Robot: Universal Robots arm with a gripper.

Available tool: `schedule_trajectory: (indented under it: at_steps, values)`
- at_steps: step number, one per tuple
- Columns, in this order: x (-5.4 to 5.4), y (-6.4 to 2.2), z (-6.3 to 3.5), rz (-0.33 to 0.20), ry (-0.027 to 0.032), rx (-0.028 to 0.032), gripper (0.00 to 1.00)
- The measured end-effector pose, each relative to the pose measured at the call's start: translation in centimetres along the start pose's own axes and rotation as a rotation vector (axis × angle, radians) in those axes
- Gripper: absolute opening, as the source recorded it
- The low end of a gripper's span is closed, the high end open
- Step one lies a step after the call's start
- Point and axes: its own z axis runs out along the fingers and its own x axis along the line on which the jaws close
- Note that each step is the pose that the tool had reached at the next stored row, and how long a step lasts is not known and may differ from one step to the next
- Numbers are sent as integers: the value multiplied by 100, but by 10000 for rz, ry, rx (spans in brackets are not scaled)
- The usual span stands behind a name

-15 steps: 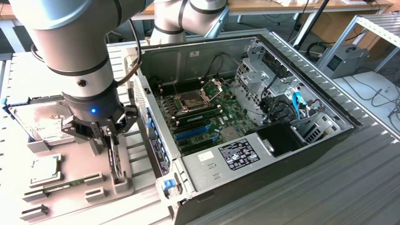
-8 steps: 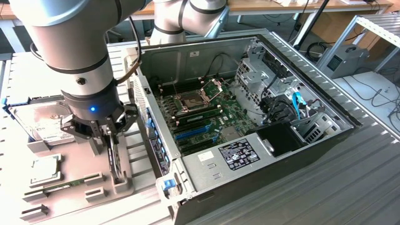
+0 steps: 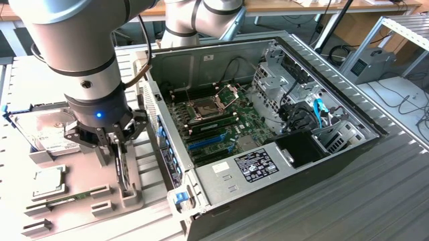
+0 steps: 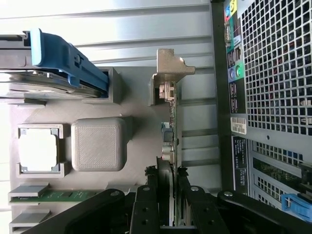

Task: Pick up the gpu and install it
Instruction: 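Pick up the gpu and move the gpu toward the slot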

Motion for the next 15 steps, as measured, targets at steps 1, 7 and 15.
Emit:
schedule_trajectory:
  at_steps: [1, 7, 15]
  values:
    - [0, 0, -4, 0, 0, 0, 26]
    - [-1, 1, -30, 0, 0, 0, 26]
    - [-2, 2, -61, 0, 1, 0, 26]
